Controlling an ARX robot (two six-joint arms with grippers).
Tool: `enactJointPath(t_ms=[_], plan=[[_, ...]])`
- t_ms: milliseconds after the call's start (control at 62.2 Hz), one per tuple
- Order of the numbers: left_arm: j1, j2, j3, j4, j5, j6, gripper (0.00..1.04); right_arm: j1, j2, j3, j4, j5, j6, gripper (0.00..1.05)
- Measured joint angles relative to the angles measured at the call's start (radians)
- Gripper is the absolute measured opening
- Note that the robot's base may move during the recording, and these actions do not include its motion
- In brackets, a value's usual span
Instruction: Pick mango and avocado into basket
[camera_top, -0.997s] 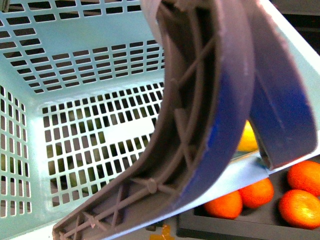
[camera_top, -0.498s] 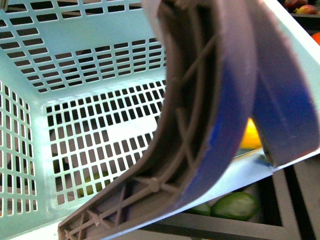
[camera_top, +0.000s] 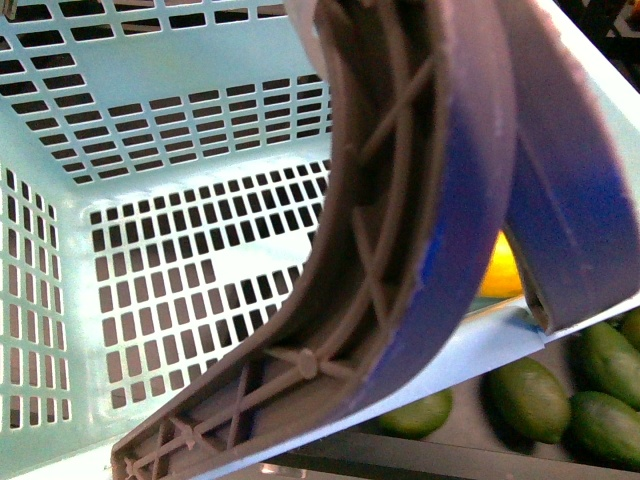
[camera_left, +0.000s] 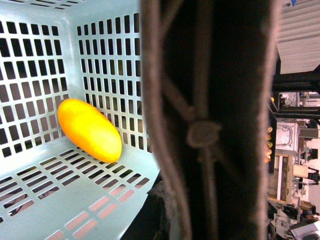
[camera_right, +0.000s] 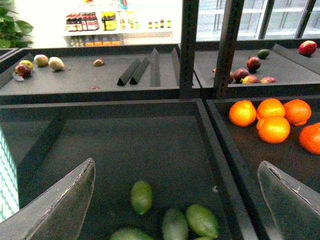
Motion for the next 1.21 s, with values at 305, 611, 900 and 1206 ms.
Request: enactJointPath(t_ms=[305, 611, 900, 1206], plan=[[0.01, 0.0, 0.0, 0.0, -0.012, 0.0, 0.04, 0.0, 0.0, 0.0, 0.0, -0.01, 0.0, 0.96], [0.011, 0.0, 0.0, 0.0, -0.013, 0.007, 0.04, 0.0, 0.0, 0.0, 0.0, -0.005, 0.0, 0.96], [-0.002, 0.0, 0.0, 0.0, 0.008, 0.0, 0.04, -0.083, 0.192, 0.209, -0.502, 0.317, 0.137, 0.96], [0.001, 0.0, 0.0, 0.0, -0.008, 0.0, 0.04, -0.422, 0.651, 0.236, -0.099, -0.173, -0.346, 0.96]])
